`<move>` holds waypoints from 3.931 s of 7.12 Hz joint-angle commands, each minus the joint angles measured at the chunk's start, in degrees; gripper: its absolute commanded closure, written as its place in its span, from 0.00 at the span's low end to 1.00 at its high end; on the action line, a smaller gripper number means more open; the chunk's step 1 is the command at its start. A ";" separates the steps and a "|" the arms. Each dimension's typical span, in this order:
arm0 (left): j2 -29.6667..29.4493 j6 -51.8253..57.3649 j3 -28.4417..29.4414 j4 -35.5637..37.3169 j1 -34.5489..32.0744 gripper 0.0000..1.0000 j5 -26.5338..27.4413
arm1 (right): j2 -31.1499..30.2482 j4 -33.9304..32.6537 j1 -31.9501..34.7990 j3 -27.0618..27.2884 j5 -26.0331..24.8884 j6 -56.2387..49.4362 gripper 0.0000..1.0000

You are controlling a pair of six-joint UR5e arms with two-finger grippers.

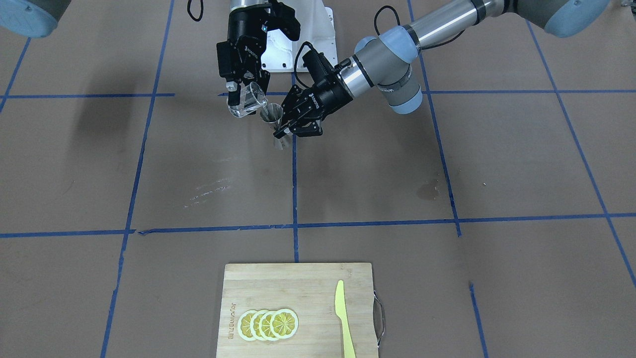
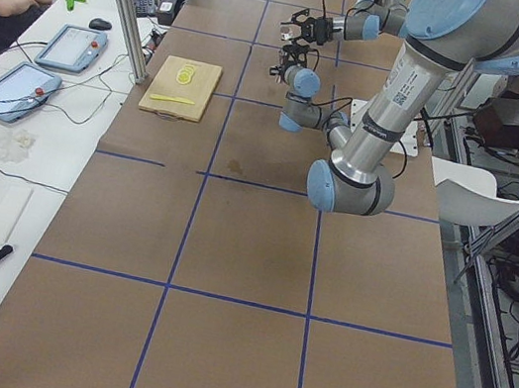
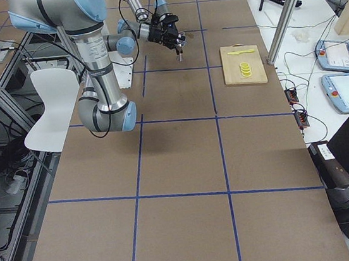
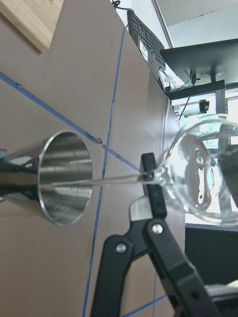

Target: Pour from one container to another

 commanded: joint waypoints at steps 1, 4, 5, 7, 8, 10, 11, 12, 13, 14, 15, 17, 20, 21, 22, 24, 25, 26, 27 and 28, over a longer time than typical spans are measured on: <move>0.00 0.00 -0.01 0.00 0.00 1.00 0.01 | 0.00 0.00 0.00 0.00 -0.41 -1.70 1.00; 0.09 0.00 -0.01 0.00 0.00 1.00 -0.08 | -0.09 0.00 0.09 0.09 -0.68 -3.63 1.00; 0.09 0.09 -0.01 0.00 0.00 1.00 -0.08 | 0.09 0.00 0.09 0.18 -0.85 -4.95 1.00; 0.09 0.00 -0.01 0.00 0.00 1.00 -0.08 | 0.00 0.00 0.00 0.09 -1.46 -5.22 1.00; 0.09 0.00 -0.18 0.00 0.00 1.00 -0.08 | 0.09 0.00 0.00 0.09 -1.64 -5.48 1.00; 0.09 0.00 -0.27 0.09 0.00 1.00 0.01 | 0.00 0.00 0.00 0.00 -1.64 -6.45 1.00; 0.09 0.00 -0.27 0.09 0.00 1.00 -0.08 | 0.00 -0.09 0.09 0.00 -1.64 -6.54 1.00; 0.09 0.09 -0.27 0.00 0.09 1.00 -0.08 | 0.00 0.00 0.09 0.00 -1.73 -6.98 1.00; 0.09 0.00 -0.27 0.09 0.09 1.00 0.01 | 0.00 0.00 0.09 0.00 -1.73 -7.50 1.00; 0.09 0.00 -0.27 0.00 0.09 1.00 0.01 | -0.09 -0.09 0.09 0.00 -1.73 -7.68 1.00; 0.09 0.09 -0.18 0.09 0.17 1.00 0.01 | 0.00 -0.09 0.09 -0.09 -2.25 -8.99 1.00; 0.09 0.09 -0.27 0.00 0.26 1.00 0.01 | 0.09 -0.09 0.09 0.00 -2.26 -9.00 1.00; 0.09 0.09 -0.27 0.00 0.26 1.00 0.01 | 1.31 0.26 0.26 0.18 -2.00 -8.39 1.00; 0.09 0.09 -0.27 0.00 0.26 1.00 0.01 | 1.32 0.79 0.35 0.35 -1.82 -7.87 1.00; 0.09 0.09 -0.18 0.00 0.26 1.00 0.01 | 1.32 0.97 0.35 0.35 -1.73 -7.16 1.00; 0.09 0.09 -0.18 0.00 0.26 1.00 0.01 | 1.32 3.94 0.61 0.35 -0.69 -6.37 1.00; 0.09 0.09 -0.18 0.00 0.26 1.00 0.01 | 1.23 5.09 0.88 0.44 -0.42 -6.28 1.00; 0.09 0.09 -0.18 0.00 0.26 1.00 0.01 | 1.14 5.88 1.14 0.61 0.28 -6.28 1.00; 0.00 -0.35 -0.27 0.00 0.26 1.00 0.01 | 1.06 5.98 1.93 0.62 0.99 -6.28 1.00; 0.09 -0.35 -0.27 0.00 0.18 1.00 0.01 | 1.06 5.98 3.67 0.70 2.82 -6.28 1.00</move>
